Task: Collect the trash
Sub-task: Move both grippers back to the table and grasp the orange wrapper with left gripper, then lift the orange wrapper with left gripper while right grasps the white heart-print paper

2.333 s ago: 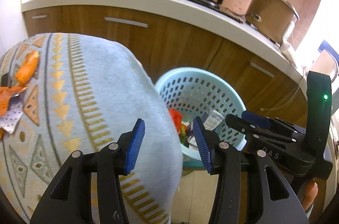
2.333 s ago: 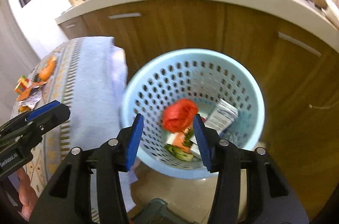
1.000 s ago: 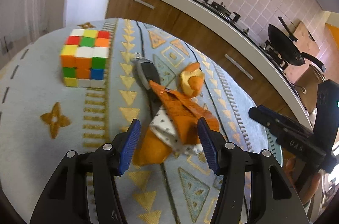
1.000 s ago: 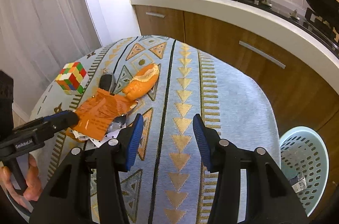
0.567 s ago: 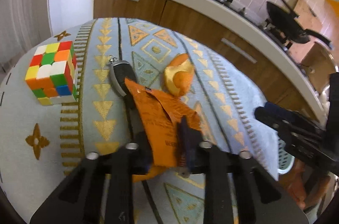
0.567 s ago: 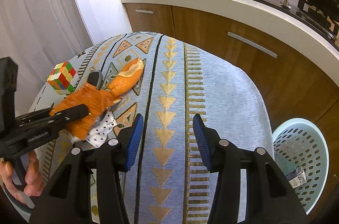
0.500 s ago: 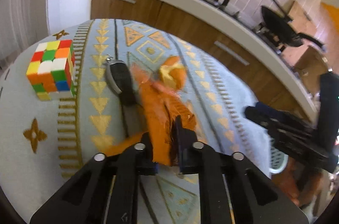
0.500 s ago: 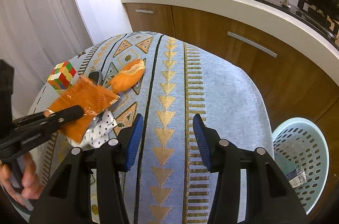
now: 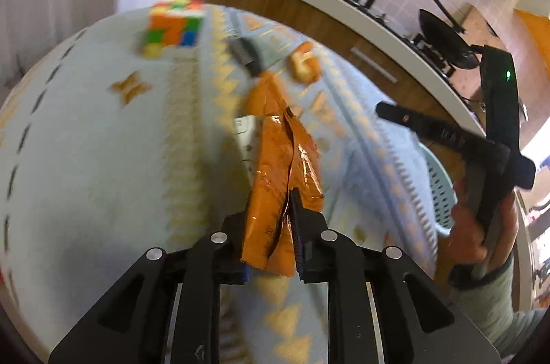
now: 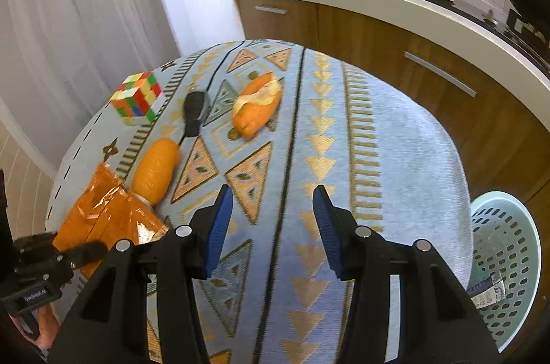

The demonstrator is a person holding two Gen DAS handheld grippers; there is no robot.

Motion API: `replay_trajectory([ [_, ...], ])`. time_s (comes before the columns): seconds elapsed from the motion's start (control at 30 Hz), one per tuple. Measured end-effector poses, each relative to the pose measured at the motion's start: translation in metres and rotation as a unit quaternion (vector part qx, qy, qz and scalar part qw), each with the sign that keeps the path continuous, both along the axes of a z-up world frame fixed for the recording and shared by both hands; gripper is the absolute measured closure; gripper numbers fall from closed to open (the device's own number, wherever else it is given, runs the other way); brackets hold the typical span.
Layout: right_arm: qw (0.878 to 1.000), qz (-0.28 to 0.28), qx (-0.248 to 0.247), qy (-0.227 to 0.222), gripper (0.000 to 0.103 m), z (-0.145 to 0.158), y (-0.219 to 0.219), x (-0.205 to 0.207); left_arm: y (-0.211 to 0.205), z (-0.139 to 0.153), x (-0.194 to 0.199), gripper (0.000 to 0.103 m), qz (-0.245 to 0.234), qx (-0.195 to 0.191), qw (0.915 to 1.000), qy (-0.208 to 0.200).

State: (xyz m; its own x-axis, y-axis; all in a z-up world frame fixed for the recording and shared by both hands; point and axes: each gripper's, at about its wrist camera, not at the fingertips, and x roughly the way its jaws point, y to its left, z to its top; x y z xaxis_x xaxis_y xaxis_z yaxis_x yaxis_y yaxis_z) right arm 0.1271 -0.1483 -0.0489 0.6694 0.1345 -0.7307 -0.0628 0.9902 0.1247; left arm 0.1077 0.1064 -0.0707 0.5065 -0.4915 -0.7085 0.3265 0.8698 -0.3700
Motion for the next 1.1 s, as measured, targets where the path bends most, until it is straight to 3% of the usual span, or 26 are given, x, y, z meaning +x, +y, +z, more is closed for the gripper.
replay_trajectory([
  [0.1, 1.0, 0.01, -0.003, 0.0, 0.058, -0.002, 0.013, -0.004, 0.025, -0.006, -0.011, 0.084, 0.034, 0.0, 0.9994, 0.002],
  [0.17, 1.0, 0.016, -0.005, 0.001, 0.058, -0.004, 0.021, -0.006, 0.04, -0.011, -0.015, 0.071, 0.058, 0.003, 0.9983, 0.008],
  [0.23, 1.0, 0.024, -0.007, 0.002, 0.058, -0.004, 0.028, -0.009, 0.049, -0.011, -0.017, 0.069, 0.068, 0.0, 0.9977, 0.006],
  [0.3, 0.999, 0.031, -0.012, 0.002, 0.058, -0.004, 0.035, -0.012, 0.052, -0.006, -0.017, 0.054, 0.071, 0.012, 0.9974, 0.002],
  [0.33, 0.999, 0.035, -0.015, 0.0, 0.058, -0.003, 0.039, -0.014, 0.052, -0.003, -0.018, 0.038, 0.079, 0.03, 0.9964, -0.006],
  [0.37, 0.999, 0.037, -0.016, -0.001, 0.058, -0.002, 0.041, -0.015, 0.052, -0.001, -0.018, 0.032, 0.084, 0.041, 0.9956, -0.013],
  [0.53, 0.999, 0.043, -0.018, -0.002, 0.058, 0.0, 0.046, -0.019, 0.045, 0.005, -0.014, 0.033, 0.085, 0.07, 0.9937, -0.02],
  [0.77, 0.999, 0.046, -0.019, 0.002, 0.058, -0.001, 0.048, -0.022, 0.015, 0.006, -0.017, 0.029, 0.052, 0.094, 0.9941, -0.018],
  [0.93, 0.998, 0.05, -0.024, 0.001, 0.058, -0.002, 0.049, -0.026, 0.022, 0.008, -0.018, 0.027, 0.05, 0.041, 0.9979, 0.0],
  [1.1, 0.999, 0.051, -0.018, 0.004, 0.058, -0.004, 0.048, -0.025, 0.023, 0.017, -0.03, 0.023, 0.054, 0.028, 0.998, -0.015],
])
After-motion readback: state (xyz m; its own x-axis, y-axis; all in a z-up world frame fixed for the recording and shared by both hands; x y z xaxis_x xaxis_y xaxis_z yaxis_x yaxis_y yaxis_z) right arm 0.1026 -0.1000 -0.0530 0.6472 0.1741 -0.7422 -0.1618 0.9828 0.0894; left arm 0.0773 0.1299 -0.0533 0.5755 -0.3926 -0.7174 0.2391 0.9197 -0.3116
